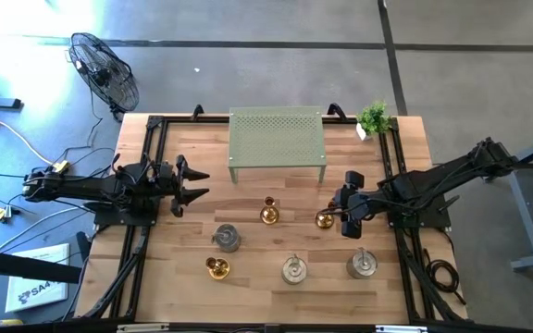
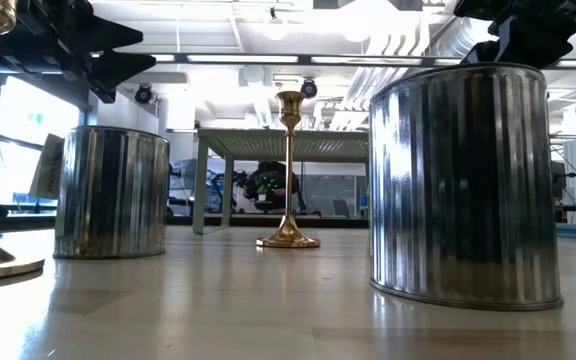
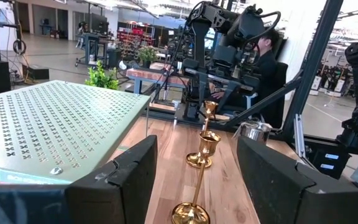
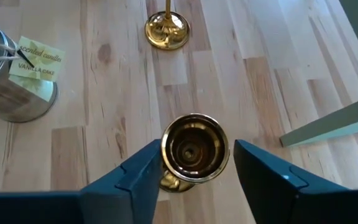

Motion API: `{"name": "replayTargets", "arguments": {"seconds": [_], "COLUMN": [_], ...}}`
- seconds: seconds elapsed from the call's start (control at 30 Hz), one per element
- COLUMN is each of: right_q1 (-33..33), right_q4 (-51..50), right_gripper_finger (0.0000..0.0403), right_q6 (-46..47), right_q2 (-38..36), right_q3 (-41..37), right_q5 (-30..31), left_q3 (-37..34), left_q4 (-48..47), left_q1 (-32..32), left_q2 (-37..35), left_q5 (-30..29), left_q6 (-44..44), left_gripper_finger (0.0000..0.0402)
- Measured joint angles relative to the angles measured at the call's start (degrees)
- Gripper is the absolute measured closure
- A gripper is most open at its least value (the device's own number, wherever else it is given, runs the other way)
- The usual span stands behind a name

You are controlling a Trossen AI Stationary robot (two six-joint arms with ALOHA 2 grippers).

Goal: Pick & Place candle stick holders
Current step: Put the top right gold candle holder on the shelf

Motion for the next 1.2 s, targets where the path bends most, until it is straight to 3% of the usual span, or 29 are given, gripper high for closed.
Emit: {"name": "replayTargets", "arguments": {"seconds": [0.73, 0.9, 1.2], "right_q1": [0.0, 0.0, 0.0], "right_q4": [0.2, 1.0, 1.5], "right_gripper_finger": [0.0365, 0.0343, 0.0232], "right_q6": [-1.6, -1.5, -1.1], "right_q2": [0.0, 0.0, 0.0], "right_q3": [0.0, 0.0, 0.0], "right_q5": [1.5, 2.1, 4.3], "left_q3": [0.0, 0.0, 0.0], "left_q4": [0.0, 0.0, 0.0], "left_q1": [0.0, 0.0, 0.0], "left_q2": [0.0, 0.0, 0.0], "left_q5": [0.0, 0.0, 0.0], "left_q6": [-0.4, -0.4, -0.4], "left_gripper_finger": [0.0183, 0.0183, 0.0183]}}
